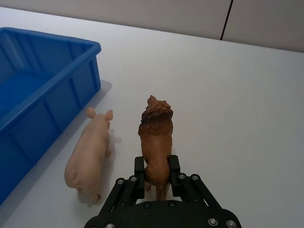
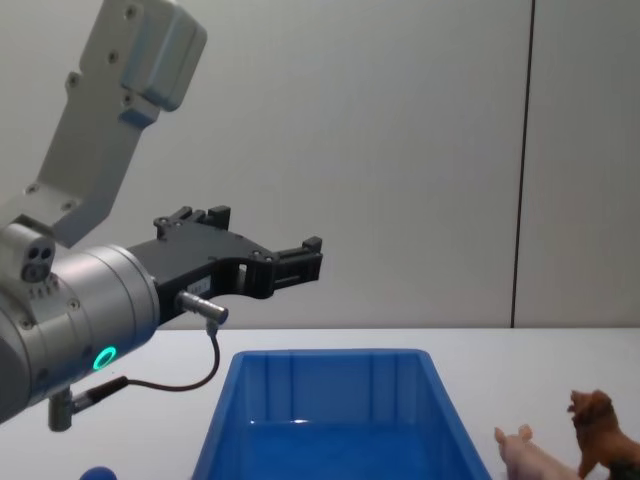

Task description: Pick up the two dolls from the table and place them into the box.

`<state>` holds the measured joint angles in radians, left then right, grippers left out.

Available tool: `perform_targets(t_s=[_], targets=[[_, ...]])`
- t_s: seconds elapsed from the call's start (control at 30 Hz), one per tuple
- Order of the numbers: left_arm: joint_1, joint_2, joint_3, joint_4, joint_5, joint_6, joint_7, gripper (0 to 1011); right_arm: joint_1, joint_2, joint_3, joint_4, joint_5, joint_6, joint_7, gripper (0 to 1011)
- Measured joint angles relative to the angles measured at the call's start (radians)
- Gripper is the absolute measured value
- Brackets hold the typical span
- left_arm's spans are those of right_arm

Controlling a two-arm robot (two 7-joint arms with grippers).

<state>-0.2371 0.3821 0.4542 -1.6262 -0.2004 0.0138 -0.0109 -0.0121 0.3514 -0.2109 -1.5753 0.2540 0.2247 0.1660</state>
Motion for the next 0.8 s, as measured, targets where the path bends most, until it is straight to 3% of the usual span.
perform_targets(t_s=[0.5, 0.8], targets=[[0.0, 0.0, 0.0, 0.0, 0.0, 0.0, 0.0, 1002, -0.001, 0.004, 0.007, -0.108, -0.003, -0.039, -0.004, 282], [0.0, 0.0, 0.0, 0.0, 0.0, 0.0, 0.0, 1001, 0.036, -0.02, -0.005, -0.156, 0.002, -0.035, 0.052, 282]])
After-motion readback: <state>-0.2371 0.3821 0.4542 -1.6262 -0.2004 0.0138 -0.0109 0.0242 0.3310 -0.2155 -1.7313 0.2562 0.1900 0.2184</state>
